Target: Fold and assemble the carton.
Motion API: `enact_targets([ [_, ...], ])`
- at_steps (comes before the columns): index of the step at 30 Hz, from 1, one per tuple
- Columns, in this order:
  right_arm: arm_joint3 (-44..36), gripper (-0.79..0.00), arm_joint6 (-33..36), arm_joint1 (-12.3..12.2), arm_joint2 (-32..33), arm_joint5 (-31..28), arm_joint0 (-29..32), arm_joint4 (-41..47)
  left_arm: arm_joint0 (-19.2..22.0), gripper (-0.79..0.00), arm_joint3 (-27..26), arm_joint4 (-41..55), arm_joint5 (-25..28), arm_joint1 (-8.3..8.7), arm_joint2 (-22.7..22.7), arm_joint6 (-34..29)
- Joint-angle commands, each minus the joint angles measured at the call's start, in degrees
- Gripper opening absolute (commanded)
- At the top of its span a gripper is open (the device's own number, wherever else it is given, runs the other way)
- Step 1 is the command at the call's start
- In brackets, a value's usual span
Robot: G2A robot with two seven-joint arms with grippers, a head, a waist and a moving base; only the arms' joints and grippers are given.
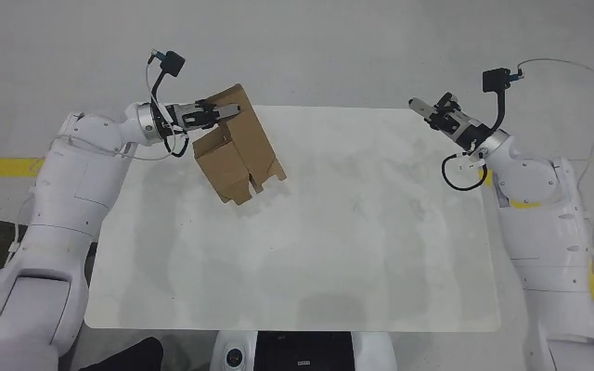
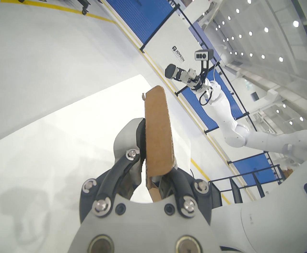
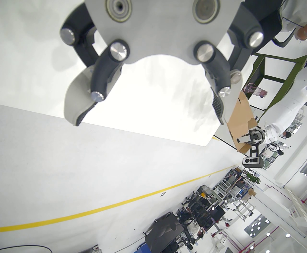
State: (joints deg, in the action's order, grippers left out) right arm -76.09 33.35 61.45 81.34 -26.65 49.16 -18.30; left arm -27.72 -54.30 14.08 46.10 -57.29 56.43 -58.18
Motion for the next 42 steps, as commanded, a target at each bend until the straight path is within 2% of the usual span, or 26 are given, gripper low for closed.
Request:
enact_targets([
  [1, 0.0, 0.0, 0.0, 0.0, 0.0, 0.0, 0.0, 0.0, 0.05, -0.785, -0.98, -0.04, -0.38, -0.24, -1.36, -0.38],
  [7, -0.6, 0.0, 0.66, -0.09, -0.24, 0.25, 0.98, 0.14, 0.9, -0.785, -3.58, -2.15, -1.04, -0.65, -5.71, -1.04],
  [10, -0.18, 0.0, 4.77, -0.12, -1.95, -1.81, 0.04, 0.43, 1.4, -0.785, -4.63, -3.27, -0.34, -0.75, -7.57, -0.34],
  [17, 4.84, 0.0, 15.73, 1.01, -10.62, -10.23, -5.93, 7.34, 2.55, -0.785, -7.92, -1.43, -0.45, -0.54, -12.41, -0.46],
  [27, 12.4, 0.0, 25.75, 3.69, -22.49, -18.53, -12.51, 19.95, 4.72, -0.785, -9.15, 3.15, -0.67, -0.21, -17.83, -0.68],
  [29, 12.6, 0.0, 26.04, 4.16, -25.63, -18.24, -13.69, 22.3, 4.98, -0.785, -9.53, 5.0, -0.52, -0.1, -18.95, -0.53],
  [32, 13.01, -0.102, 25.93, 4.27, -28.91, -18.36, -15.05, 24.94, 4.95, -0.785, -9.58, 7.81, -0.41, 0.03, -19.99, -0.42],
  [37, 12.91, -0.068, 24.75, 4.01, -35.01, -19.55, -17.22, 30.3, 4.65, -0.785, -9.87, 10.87, -0.11, 0.3, -21.77, -0.12],
  [39, 13.08, -0.077, 24.34, 3.73, -37.72, -19.96, -18.31, 32.08, 4.63, -0.785, -9.93, 11.68, 0.22, 0.42, -22.37, 0.21],
  [42, 12.97, -0.132, 23.85, 3.41, -40.86, -20.45, -19.43, 34.05, 4.69, -0.785, -9.81, 12.22, 0.95, 0.54, -22.82, 0.95],
])
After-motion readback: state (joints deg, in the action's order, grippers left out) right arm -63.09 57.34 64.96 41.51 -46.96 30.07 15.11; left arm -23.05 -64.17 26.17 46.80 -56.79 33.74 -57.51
